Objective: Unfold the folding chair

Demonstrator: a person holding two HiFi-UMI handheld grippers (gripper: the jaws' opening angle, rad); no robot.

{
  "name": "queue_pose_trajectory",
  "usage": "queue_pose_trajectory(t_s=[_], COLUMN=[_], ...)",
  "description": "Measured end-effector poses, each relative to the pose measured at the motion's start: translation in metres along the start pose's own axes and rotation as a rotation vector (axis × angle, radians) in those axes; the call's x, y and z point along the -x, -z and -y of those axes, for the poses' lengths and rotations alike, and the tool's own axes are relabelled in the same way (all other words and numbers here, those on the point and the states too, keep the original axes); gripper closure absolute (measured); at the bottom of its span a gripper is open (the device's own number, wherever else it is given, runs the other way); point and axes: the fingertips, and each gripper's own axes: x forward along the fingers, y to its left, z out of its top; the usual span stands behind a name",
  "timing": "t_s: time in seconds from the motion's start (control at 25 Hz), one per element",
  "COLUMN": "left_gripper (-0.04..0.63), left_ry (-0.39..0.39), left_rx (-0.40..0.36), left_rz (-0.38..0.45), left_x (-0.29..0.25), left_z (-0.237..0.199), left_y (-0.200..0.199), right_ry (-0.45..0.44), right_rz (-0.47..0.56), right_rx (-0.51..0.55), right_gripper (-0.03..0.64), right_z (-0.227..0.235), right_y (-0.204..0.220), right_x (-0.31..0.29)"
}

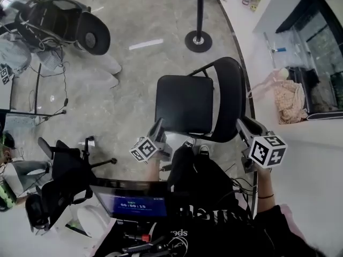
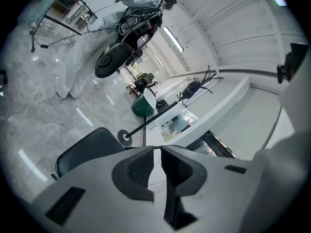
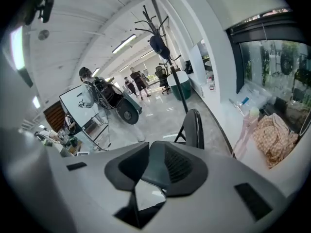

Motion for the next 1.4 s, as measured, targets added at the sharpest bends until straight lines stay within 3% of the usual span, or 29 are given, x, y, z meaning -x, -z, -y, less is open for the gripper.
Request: queue_pose_trajectory(t_s=[0.2,0.64,0.84,1.12,1.4], left_gripper=[0.578,0.591,0.591,0.591,0.591], left_ry=[-0.023,0.065,0.109,0.111,0.165], left_rx=[-0.051,-0.250,-0.402,-0.513,-0.582], left_rz=[0.072,-0.002,-0.033,-0.051,-0.137], left_x=[0.044,0.077,0.091,0.121,0.155], left_z=[0.040,0.152,0.188,0.163,0.102], left_y=[-0.007,-0.017,-0.038,-0.089,-0.152], right_ry=[-0.107,-0.251,-0.288,-0.293,-0.198], right_rz=[0.001,-0.058,-0.061,-0.052,0.003], right_rx=[0.025,0.128,0.127,0.137,0.064], right_gripper=[0.544,0.571,0.572,0.572,0.574], right_z=[-0.029,-0.083,-0.112,-0.186,-0.269], right_y=[0.010,0.028,0.031,0.033,0.037], right_x=[0.014,0.015,0.001,-0.028,-0.073])
